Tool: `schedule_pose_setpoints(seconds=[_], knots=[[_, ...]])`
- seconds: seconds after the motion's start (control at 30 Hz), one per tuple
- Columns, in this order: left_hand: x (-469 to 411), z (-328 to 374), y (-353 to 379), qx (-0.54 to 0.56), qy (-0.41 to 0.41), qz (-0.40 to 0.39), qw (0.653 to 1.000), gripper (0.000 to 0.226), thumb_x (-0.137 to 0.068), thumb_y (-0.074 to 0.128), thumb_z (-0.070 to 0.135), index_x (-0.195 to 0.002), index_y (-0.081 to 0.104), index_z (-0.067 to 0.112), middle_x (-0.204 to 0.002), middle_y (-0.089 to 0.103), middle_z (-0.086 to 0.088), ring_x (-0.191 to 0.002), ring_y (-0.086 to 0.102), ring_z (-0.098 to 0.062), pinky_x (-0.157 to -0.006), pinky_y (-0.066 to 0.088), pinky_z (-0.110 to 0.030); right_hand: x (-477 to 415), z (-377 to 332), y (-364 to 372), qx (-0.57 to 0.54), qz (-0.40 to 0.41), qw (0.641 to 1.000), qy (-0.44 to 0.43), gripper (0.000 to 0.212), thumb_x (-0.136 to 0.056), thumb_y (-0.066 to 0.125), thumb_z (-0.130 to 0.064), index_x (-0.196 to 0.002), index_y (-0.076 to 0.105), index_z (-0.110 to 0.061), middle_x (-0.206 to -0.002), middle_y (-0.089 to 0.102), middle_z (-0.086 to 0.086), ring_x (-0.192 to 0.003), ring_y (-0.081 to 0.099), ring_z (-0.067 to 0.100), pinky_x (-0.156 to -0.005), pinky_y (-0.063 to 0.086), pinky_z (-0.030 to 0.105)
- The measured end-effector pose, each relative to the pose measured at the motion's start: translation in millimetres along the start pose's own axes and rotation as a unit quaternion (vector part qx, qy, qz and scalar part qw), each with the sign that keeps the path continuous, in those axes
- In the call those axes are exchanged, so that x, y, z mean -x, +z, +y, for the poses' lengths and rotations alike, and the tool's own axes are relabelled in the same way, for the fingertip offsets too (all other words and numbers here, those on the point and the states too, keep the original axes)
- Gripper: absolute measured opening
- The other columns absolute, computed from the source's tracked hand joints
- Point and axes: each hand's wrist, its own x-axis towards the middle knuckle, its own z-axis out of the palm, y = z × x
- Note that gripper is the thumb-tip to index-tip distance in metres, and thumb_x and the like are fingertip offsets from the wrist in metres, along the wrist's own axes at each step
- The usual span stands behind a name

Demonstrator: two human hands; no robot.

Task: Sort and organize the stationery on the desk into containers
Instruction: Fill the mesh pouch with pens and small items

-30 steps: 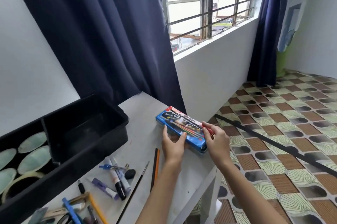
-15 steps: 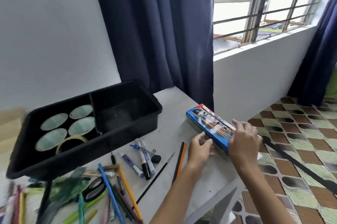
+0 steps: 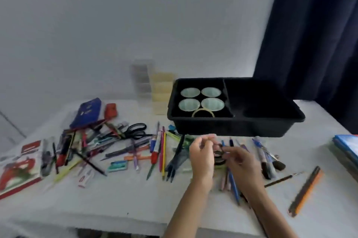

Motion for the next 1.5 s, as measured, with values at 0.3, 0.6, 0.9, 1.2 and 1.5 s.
schedule_pose_setpoints(seconds=[0.3,0.6,0.9,1.2,1.5], knots=[[-6,43,-159,0.025,0.006,0.108,0.994,0.027,-0.088,0.041,-0.006,-0.080,0.064,0.005,-0.074,0.065,-0.004,-0.062,0.058,-0.010,-0.051,0.044,-0.012,45,-54,134,-0.079,-0.140,0.987,0.026,0.035,-0.087,0.048,0.010,-0.082,0.069,-0.017,-0.075,0.068,0.001,-0.064,0.062,0.017,-0.058,0.049,0.026],[-18,61,-307,-0.001,0.016,0.183,0.983,0.027,-0.089,0.044,-0.003,-0.080,0.068,0.008,-0.073,0.067,-0.002,-0.065,0.061,-0.011,-0.054,0.045,-0.016,87,-110,255,-0.119,-0.195,0.972,0.059,0.032,-0.089,0.046,0.009,-0.084,0.069,-0.013,-0.081,0.069,0.005,-0.067,0.064,0.016,-0.056,0.048,0.016],[-60,68,-368,-0.011,0.019,0.202,0.979,0.024,-0.091,0.045,-0.001,-0.090,0.067,0.007,-0.090,0.068,-0.005,-0.081,0.063,-0.013,-0.062,0.048,-0.013,79,-130,306,-0.141,-0.208,0.963,0.102,0.033,-0.088,0.043,0.011,-0.084,0.071,-0.008,-0.080,0.069,0.012,-0.063,0.062,0.015,-0.056,0.050,0.016],[-147,71,-383,-0.030,-0.007,0.226,0.974,0.024,-0.094,0.048,0.009,-0.116,0.051,0.017,-0.074,0.053,0.003,-0.063,0.048,-0.006,-0.059,0.042,-0.020,1,-149,376,-0.182,-0.161,0.960,0.141,0.022,-0.090,0.047,0.004,-0.094,0.066,-0.008,-0.082,0.067,0.011,-0.064,0.062,0.017,-0.070,0.055,0.035],[-226,70,-376,-0.016,-0.039,0.248,0.968,0.021,-0.095,0.053,0.020,-0.113,0.050,0.010,-0.100,0.061,-0.009,-0.081,0.060,-0.017,-0.069,0.051,-0.029,-68,-164,441,-0.120,-0.130,0.977,0.118,0.024,-0.089,0.061,-0.020,-0.111,0.056,-0.009,-0.083,0.065,0.008,-0.067,0.065,0.021,-0.068,0.057,0.036]])
